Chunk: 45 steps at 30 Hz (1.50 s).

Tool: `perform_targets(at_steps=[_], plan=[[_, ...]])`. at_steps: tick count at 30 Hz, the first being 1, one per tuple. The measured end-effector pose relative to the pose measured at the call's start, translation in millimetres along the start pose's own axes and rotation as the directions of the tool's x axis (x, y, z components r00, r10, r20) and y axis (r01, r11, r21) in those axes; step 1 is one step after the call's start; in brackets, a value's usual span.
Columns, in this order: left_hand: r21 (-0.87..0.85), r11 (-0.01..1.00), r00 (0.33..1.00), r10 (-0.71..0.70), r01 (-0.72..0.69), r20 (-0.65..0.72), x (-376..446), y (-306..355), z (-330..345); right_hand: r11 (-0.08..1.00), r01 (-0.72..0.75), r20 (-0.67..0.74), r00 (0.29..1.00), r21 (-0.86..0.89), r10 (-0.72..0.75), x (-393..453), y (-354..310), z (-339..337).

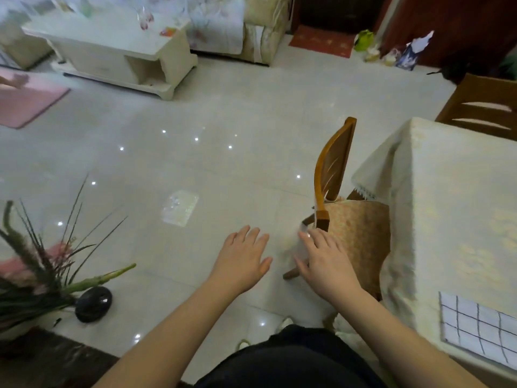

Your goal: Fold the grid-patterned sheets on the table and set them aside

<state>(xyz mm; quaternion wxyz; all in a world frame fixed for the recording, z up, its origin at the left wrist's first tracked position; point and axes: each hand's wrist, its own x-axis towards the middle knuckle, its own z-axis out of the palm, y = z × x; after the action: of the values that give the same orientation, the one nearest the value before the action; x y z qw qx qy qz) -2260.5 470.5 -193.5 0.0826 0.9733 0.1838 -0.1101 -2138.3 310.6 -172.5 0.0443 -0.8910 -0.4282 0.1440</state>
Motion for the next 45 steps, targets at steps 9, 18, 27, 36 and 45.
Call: perform_targets(at_steps=[9, 18, 27, 36, 45], plan=[[0.043, 0.997, 0.992, 0.066, -0.071, 0.107, 73, -37, -21, 0.996, 0.084, 0.061, 0.995, -0.026, -0.082, 73, -4, 1], [0.076, 0.997, 0.997, -0.008, 0.002, 0.078, 146, -68, -54, 0.995, 0.095, 0.02, 0.995, -0.04, -0.094, 173, 6, -17], [0.095, 0.991, 0.993, 0.084, -0.092, 0.089, 238, -118, -66, 0.998, -0.06, 0.022, 0.998, 0.013, 0.06, 258, 5, -27], [0.094, 0.964, 0.964, 0.238, -0.25, 0.122, 343, -220, -107, 0.976, -0.214, 0.006, 0.977, -0.03, 0.214, 379, -42, -49], [0.101, 0.937, 0.942, 0.329, -0.334, 0.063, 431, -253, -146, 0.949, -0.316, -0.081, 0.945, 0.019, 0.316, 450, -38, -86]])
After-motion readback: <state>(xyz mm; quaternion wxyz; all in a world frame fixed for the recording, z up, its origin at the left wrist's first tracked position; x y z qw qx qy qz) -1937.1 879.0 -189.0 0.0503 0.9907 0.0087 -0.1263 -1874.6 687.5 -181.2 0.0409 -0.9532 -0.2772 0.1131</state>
